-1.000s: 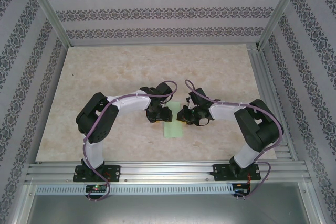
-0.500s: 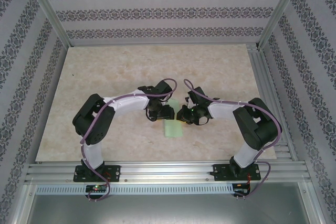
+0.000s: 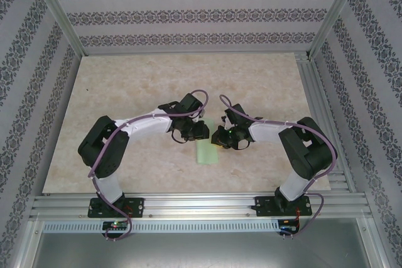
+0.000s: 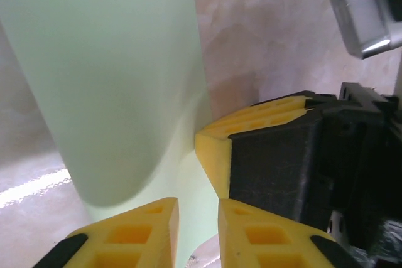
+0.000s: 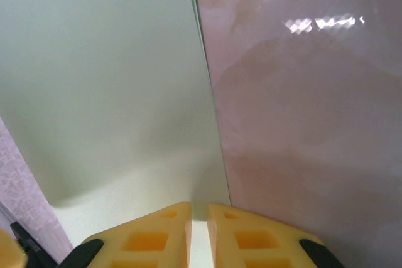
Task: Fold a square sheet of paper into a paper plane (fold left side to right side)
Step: Hold the square sheet of paper at the center of the table.
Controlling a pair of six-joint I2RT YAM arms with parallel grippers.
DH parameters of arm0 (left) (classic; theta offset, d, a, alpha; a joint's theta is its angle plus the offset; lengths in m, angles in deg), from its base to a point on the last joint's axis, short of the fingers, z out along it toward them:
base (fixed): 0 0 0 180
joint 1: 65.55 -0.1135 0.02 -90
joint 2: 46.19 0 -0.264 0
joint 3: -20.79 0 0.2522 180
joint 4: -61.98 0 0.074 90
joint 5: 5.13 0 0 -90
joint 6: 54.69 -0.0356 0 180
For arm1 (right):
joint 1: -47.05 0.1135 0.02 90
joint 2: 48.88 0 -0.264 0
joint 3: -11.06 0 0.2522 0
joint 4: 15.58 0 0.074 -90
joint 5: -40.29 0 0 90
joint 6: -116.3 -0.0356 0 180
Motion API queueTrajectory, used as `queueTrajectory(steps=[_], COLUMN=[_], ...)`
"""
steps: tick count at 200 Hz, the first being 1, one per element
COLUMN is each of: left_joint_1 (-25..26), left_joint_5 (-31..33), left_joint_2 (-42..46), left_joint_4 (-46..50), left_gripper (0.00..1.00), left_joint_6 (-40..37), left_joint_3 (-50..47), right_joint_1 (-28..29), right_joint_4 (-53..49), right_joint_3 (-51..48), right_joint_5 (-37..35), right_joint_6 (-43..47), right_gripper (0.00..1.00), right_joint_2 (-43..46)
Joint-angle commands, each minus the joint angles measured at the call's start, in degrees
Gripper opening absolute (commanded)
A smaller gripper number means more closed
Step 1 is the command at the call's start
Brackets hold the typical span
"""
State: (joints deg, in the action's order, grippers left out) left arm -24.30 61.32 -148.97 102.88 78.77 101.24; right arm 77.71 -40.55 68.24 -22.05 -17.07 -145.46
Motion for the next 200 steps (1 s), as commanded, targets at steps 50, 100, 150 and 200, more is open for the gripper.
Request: queueTrajectory(steps=[50,100,150,200], left_joint_1=[-0.37,-0.79,-1.75,-1.79], left_joint_5=[2.93,7.52,7.88,7.32], left_joint_2=[-4.22,-5.79,-5.98,-6.83], left_joint_4=[-0.09,2.83,1.99,1.61], left_gripper=[0.17,0.12,0.12,0.12], left_joint_6=[-1.79,-4.0,-4.09,-4.2], left_joint_3=[-1.38,-2.04,-4.43,-5.17], right_joint_1=[0.63,0.66,0.72,0.05], right_joint_4=[-4.3,-5.45,-7.36,-1.11], right_joint_3=[-0.28,0.0,0.46,0.57], right_joint_5=[-4.32,-5.02,-6.51,-1.17], right_joint_6=[0.88,1.36,2.6,1.48], right_gripper=[0.17,0.17,0.17,0.18], right_joint_2=[-2.57,-2.81,-3.09,2.12])
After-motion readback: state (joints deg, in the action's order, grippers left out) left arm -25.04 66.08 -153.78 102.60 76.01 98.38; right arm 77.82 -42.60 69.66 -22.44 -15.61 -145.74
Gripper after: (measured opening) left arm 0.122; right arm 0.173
